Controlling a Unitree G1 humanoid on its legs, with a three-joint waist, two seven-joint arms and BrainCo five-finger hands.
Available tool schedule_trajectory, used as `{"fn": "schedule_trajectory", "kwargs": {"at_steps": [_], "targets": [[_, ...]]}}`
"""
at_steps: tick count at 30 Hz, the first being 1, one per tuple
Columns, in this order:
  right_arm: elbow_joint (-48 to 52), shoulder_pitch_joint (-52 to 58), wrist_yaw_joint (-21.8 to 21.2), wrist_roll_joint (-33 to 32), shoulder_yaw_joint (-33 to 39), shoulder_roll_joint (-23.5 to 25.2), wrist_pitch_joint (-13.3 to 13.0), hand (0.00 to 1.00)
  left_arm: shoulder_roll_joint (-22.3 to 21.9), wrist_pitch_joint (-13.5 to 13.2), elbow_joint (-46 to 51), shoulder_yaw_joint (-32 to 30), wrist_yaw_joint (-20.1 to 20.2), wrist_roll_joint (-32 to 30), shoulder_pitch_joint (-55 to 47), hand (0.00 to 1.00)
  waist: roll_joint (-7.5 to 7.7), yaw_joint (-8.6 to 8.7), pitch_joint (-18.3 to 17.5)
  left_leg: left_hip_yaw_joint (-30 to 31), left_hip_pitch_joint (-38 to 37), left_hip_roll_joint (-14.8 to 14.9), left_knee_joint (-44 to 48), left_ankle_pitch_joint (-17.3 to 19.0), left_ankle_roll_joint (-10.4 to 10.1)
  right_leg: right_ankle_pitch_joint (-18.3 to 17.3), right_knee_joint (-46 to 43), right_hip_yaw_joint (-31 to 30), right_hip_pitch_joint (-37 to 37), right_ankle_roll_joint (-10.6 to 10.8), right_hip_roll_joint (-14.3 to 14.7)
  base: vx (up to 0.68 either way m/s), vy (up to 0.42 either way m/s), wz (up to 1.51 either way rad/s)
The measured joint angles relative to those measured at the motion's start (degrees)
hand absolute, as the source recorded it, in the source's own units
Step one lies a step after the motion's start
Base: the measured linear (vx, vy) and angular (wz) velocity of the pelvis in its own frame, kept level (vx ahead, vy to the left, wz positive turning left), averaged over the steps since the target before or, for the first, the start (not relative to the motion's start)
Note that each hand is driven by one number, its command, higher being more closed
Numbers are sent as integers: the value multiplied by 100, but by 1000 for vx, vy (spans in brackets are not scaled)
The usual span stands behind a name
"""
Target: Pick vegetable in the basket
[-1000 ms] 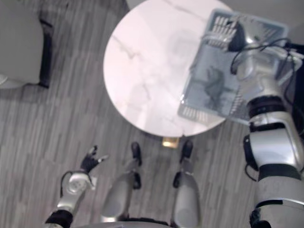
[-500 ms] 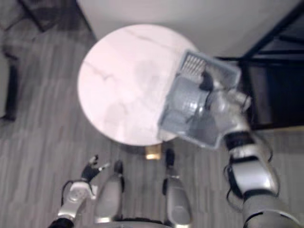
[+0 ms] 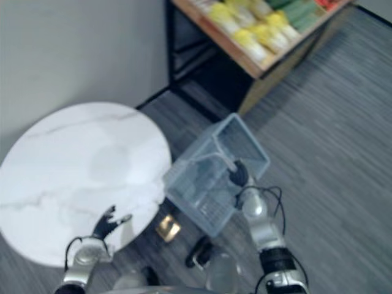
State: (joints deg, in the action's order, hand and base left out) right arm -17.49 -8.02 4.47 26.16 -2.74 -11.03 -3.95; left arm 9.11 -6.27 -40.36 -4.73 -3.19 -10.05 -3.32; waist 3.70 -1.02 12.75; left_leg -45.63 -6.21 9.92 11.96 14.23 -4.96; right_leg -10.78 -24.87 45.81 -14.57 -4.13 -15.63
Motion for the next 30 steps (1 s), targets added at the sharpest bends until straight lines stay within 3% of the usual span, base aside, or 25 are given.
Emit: {"fn": "schedule_trajectory", "kwargs": {"at_steps": [1,3,5,6,7,9,11,14,16,17,18,19,20,21,22,23,25,27,28,30], "targets": [[-33,39,0,0,5,19,-2,100,-32,25,-32,-10,6,3,-32,0,-54,2,-17,-179,-30,45,90,2,-3,22,199,-87,20,-1,143,107,-155,-195],[-202,358,4,-31,32,35,92,100,-311,55,-232,-1,23,25,-120,0,-295,5,-107,-466,-207,409,772,-73,-95,336,932,-659,301,-40,788,159,-143,-148],[-265,674,25,-54,75,76,103,100,-433,47,-323,18,27,40,-183,0,-264,12,-187,-296,-206,644,1356,61,-261,368,1248,-1273,547,-46,1044,100,-85,-150],[-344,747,39,-126,80,74,104,100,-457,41,-333,18,25,40,-212,0,-270,12,-191,-55,-109,795,1728,143,-85,356,1383,-1560,671,-63,1194,86,-85,-212],[-629,810,47,-212,146,71,120,100,-448,18,-333,12,18,52,-320,0,-272,-24,-195,902,274,803,2356,367,255,365,1553,-2063,848,-98,1446,92,-63,-189],[-1093,900,86,-276,324,75,135,100,-457,19,-353,10,-4,98,-484,0,-265,-82,-200,2201,730,454,2497,510,125,341,1639,-2534,1042,-62,1568,119,-14,-166],[-1541,999,209,-383,777,45,197,100,-484,19,-426,14,-41,178,-507,0,-274,-76,-197,2692,1221,226,2398,516,97,334,1709,-2824,1219,-54,1560,175,66,-98],[-2146,1015,325,-429,1247,-59,370,100,-559,14,-418,11,-85,444,-470,0,-298,-99,-196,2740,1897,-74,1810,376,107,304,1879,-3180,1451,-10,1484,216,158,-63],[-2740,1045,417,-471,1362,-164,486,100,-624,9,-304,-12,-112,544,-473,0,-336,-273,-230,2785,1974,-287,842,-309,152,111,1721,-3602,1488,274,1466,237,202,-103],[-2906,1093,422,-475,1366,-183,500,100,-650,7,-304,-16,-127,546,-477,0,-341,-360,-262,2795,1877,-333,814,-447,160,-4,1572,-3740,1472,329,1466,301,233,-111],[-3135,1227,427,-532,1408,-116,500,100,-656,19,-337,-11,-157,545,-520,0,-289,-399,-335,2790,1743,-446,817,-445,425,-241,1183,-3882,1499,500,1361,361,221,-62],[-3297,1351,420,-651,1568,26,500,100,-621,21,-396,26,-157,544,-514,0,-143,-281,-359,2732,1511,-621,713,-284,623,-458,151,-3809,1208,785,1132,377,209,-29],[-3351,1378,463,-668,1711,79,525,100,-607,24,-467,70,-156,544,-493,0,-112,-206,-351,2720,1371,-692,627,-232,679,-442,-473,-3787,977,861,993,386,175,9],[-3409,1473,463,-811,1924,97,529,100,-495,35,-546,266,-154,540,-486,0,-73,-52,-335,2747,1040,-822,408,-179,751,-98,-1686,-3778,533,1174,759,400,163,18],[-3441,1584,469,-908,2058,138,529,100,-412,59,-551,506,-143,540,-466,0,-43,41,-321,2798,661,-882,174,-160,814,107,-2525,-3743,220,1216,611,401,143,23],[-3451,1629,472,-946,2099,165,530,100,-377,63,-554,586,-146,541,-477,0,-49,107,-321,2874,490,-882,82,-150,797,51,-2723,-3661,161,1123,561,506,96,36],[-3457,1773,482,-1135,2201,219,523,100,-263,71,-561,684,-141,539,-394,0,-78,244,-301,3070,109,-854,-208,-141,781,-119,-2540,-3500,-17,887,581,448,16,57],[-3517,1823,484,-1337,2353,277,523,100,-264,71,-561,667,-142,539,-9,0,-158,350,-263,3446,-51,-680,-497,-147,707,-168,-1149,-3471,-412,790,784,473,-117,89],[-3525,1806,483,-1391,2413,286,524,100,-263,68,-562,661,-142,539,78,0,-212,399,-228,3546,-114,-607,-581,-145,662,-97,-603,-3470,-450,831,835,587,-203,86],[-3579,1830,489,-1563,2587,307,501,100,-223,58,-615,635,-146,529,231,0,-296,444,-164,3720,-475,-403,-822,-17,399,533,1286,-3509,-461,907,804,552,-250,58]]}}
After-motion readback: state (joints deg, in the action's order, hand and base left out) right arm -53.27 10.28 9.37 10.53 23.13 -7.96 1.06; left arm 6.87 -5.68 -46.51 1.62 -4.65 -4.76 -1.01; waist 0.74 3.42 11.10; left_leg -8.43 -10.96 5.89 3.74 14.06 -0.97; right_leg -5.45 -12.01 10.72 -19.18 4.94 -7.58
